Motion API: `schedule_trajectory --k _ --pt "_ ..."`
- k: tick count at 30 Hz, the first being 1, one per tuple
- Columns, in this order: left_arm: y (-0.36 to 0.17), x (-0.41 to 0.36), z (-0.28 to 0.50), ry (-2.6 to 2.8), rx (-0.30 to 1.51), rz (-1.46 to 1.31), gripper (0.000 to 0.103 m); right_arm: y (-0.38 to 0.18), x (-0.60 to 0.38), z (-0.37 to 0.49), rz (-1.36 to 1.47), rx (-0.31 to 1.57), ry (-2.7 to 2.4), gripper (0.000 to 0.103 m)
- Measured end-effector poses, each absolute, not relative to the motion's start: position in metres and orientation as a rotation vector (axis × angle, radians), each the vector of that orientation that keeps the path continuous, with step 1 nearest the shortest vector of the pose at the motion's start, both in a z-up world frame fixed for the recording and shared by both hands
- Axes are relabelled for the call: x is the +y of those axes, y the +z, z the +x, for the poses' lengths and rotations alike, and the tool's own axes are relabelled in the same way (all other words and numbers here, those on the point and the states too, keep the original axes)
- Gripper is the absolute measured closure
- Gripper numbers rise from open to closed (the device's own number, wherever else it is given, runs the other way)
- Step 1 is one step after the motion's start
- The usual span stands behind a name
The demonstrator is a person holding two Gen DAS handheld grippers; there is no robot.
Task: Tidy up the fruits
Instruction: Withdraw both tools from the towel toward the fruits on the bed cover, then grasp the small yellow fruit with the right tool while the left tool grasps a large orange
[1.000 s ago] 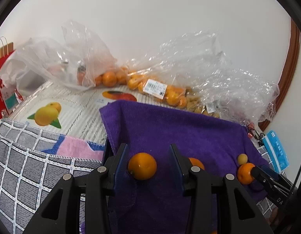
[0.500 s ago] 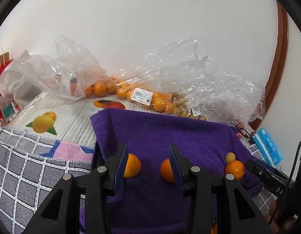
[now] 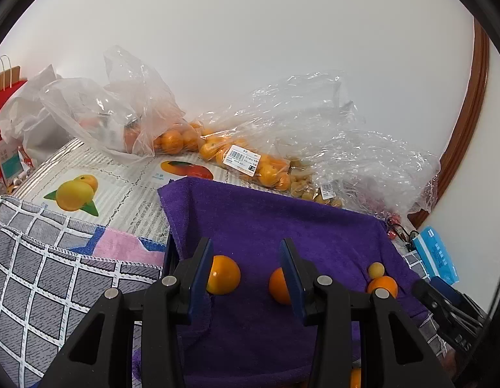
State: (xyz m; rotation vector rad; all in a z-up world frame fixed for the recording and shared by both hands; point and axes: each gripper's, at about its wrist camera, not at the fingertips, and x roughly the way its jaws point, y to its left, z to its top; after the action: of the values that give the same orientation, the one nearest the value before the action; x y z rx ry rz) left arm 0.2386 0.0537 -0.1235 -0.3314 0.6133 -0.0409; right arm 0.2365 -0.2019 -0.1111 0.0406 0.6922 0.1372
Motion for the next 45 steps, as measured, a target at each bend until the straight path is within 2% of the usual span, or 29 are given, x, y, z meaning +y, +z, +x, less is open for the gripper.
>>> schedule_trajectory --k 13,16,21,24,27,32,45 --pt "-0.089 0.046 0.200 -0.089 0.595 -0.263 0.063 -0.095 -0.191 0.171 -0.016 0.688 0.103 0.030" --pt "-0.088 0.055 0.183 -0.071 0.603 -0.258 0.057 -0.097 -0.187 0.162 -0.014 0.704 0.124 0.030" --pt "-0.102 0.075 0.154 -0.030 0.638 -0.264 0.055 -0.107 -0.175 0.147 -0.004 0.738 0.175 0.031" --pt "-0.114 0.084 0.143 -0.006 0.666 -0.260 0.055 -0.114 -0.166 0.139 -0.015 0.745 0.201 0.035" --pt "-0.125 0.092 0.135 -0.017 0.685 -0.283 0.055 -0.124 -0.159 0.134 -0.037 0.757 0.208 0.044" --pt "-0.141 0.094 0.126 -0.028 0.677 -0.282 0.055 -0.137 -0.159 0.145 -0.056 0.818 0.159 0.072" --pt "-0.149 0.101 0.124 0.006 0.698 -0.281 0.055 -0.165 -0.168 0.197 -0.045 0.937 0.158 0.072"
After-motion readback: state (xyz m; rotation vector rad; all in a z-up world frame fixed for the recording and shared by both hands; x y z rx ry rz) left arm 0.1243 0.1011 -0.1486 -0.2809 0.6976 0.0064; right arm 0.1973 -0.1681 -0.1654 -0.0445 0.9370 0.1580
